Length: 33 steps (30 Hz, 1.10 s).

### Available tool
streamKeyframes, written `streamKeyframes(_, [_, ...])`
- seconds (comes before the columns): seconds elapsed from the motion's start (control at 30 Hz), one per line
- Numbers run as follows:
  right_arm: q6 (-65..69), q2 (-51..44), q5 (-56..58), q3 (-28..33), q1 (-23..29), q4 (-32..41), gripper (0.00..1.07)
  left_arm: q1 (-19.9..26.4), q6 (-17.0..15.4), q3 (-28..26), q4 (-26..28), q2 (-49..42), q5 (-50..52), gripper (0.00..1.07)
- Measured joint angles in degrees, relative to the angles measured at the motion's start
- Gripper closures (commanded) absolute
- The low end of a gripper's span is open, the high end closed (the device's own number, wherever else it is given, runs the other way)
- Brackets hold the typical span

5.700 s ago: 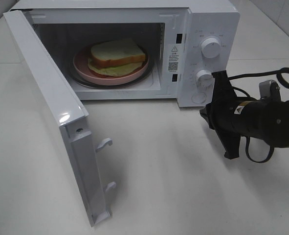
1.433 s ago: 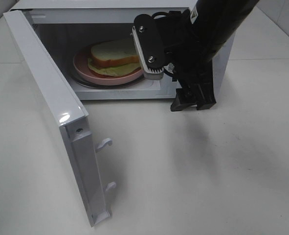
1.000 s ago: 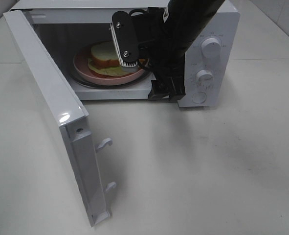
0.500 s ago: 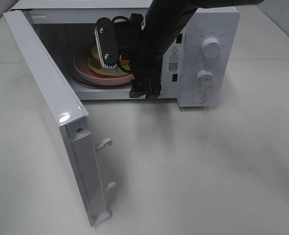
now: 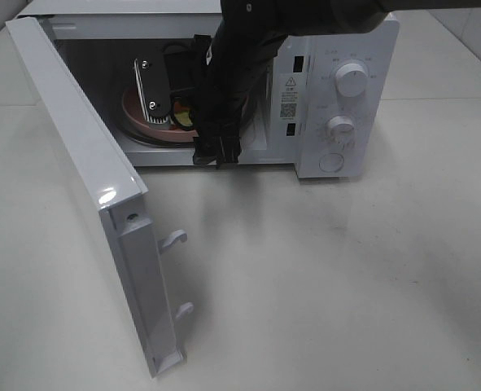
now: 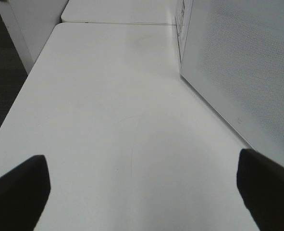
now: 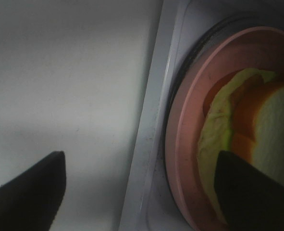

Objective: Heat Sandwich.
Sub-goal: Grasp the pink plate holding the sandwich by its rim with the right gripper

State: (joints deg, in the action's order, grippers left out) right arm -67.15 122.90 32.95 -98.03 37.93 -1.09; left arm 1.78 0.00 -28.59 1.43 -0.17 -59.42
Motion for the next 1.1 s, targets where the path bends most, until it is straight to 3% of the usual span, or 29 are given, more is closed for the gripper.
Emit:
streamKeyframes(0.6, [2.69, 8.82, 0.69, -8.71, -0.29, -1.83, 0.3, 0.0, 0.0, 0.0, 0.0, 0.0, 0.0, 0.05])
streamKeyframes(0.93, [2.75, 11.34, 0.8, -9.17, -1.89, -2.46, 0.31, 0.0, 0.0, 0.0, 0.0, 0.0, 0.0, 0.05])
streamKeyframes(1.1, [3.72, 11.4, 0.86, -9.17, -2.69, -2.86, 0.37, 0.0, 0.0, 0.0, 0.0, 0.0, 0.0, 0.05])
